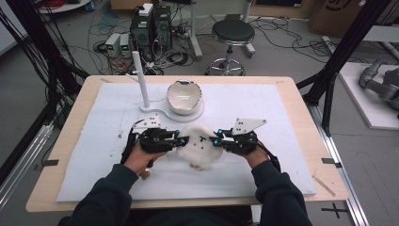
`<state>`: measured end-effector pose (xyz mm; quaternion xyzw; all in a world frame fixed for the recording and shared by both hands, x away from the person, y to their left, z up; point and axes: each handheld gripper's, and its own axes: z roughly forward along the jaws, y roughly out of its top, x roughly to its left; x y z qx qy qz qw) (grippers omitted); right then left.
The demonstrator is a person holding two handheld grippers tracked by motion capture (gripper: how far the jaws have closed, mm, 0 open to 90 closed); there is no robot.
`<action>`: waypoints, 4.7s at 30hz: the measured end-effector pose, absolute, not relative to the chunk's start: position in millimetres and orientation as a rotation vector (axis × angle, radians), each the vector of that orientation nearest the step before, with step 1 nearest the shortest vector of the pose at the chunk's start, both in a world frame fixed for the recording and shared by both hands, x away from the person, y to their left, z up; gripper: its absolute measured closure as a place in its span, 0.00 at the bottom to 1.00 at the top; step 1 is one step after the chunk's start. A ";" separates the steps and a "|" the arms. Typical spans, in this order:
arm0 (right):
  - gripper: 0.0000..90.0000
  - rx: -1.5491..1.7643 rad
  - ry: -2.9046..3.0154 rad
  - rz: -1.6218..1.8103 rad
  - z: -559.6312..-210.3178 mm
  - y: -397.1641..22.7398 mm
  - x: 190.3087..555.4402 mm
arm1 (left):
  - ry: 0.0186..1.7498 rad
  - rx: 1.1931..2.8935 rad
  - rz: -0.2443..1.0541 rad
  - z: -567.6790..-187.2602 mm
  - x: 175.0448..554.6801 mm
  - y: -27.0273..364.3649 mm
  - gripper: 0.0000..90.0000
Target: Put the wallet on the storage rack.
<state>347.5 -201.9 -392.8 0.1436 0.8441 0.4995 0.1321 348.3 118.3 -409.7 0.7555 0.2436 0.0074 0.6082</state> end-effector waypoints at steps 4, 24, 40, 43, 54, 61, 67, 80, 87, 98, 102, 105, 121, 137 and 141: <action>0.90 0.275 2.445 1.447 -392.4 -199.1 343.3 | 0.552 1.776 -0.006 -411.4 348.9 114.8 0.63; 0.45 0.837 2.153 1.470 -387.5 -273.5 351.9 | 0.493 1.749 0.372 -356.0 357.2 147.2 0.84; 0.35 0.990 2.114 1.392 -394.9 -314.0 356.1 | 0.383 1.886 0.667 -286.7 423.8 152.3 0.84; 0.36 0.979 2.127 1.382 -395.7 -312.8 356.7 | 0.369 1.912 0.692 -283.4 435.5 147.8 0.84; 0.35 1.003 2.117 1.392 -397.3 -317.2 357.2 | 0.299 1.965 0.800 -271.9 459.7 131.2 0.84; 0.35 1.010 2.115 1.393 -398.5 -319.3 357.8 | 0.245 1.994 0.853 -270.4 466.3 123.1 0.84; 0.35 1.015 2.116 1.395 -398.3 -320.7 356.6 | 0.238 2.078 0.829 -292.1 470.0 119.5 0.84; 0.35 1.015 2.136 1.382 -400.4 -319.2 358.1 | 0.179 2.239 0.793 -324.0 477.5 103.9 0.84; 0.35 1.020 2.137 1.383 -400.9 -319.2 358.0 | 0.311 2.231 0.708 -335.5 483.6 101.3 0.72; 0.35 1.025 2.145 1.376 -402.2 -318.5 357.6 | 0.555 2.173 0.553 -366.4 472.7 138.2 0.48; 0.35 1.029 2.151 1.372 -402.5 -317.6 357.7 | 0.501 2.138 0.647 -361.0 470.5 141.0 0.77; 0.35 1.034 2.149 1.372 -403.1 -317.7 358.3 | 0.443 2.148 0.736 -353.6 471.7 139.4 0.81; 0.35 1.046 2.160 1.365 -406.3 -317.3 358.9 | 0.417 2.273 0.783 -363.5 489.8 126.7 0.82; 0.35 1.055 2.159 1.372 -405.9 -319.0 357.4 | 0.775 1.888 0.486 -365.9 465.1 172.5 0.44; 0.35 1.057 2.153 1.381 -405.4 -319.7 357.1 | 0.776 1.806 0.473 -365.1 447.0 180.6 0.41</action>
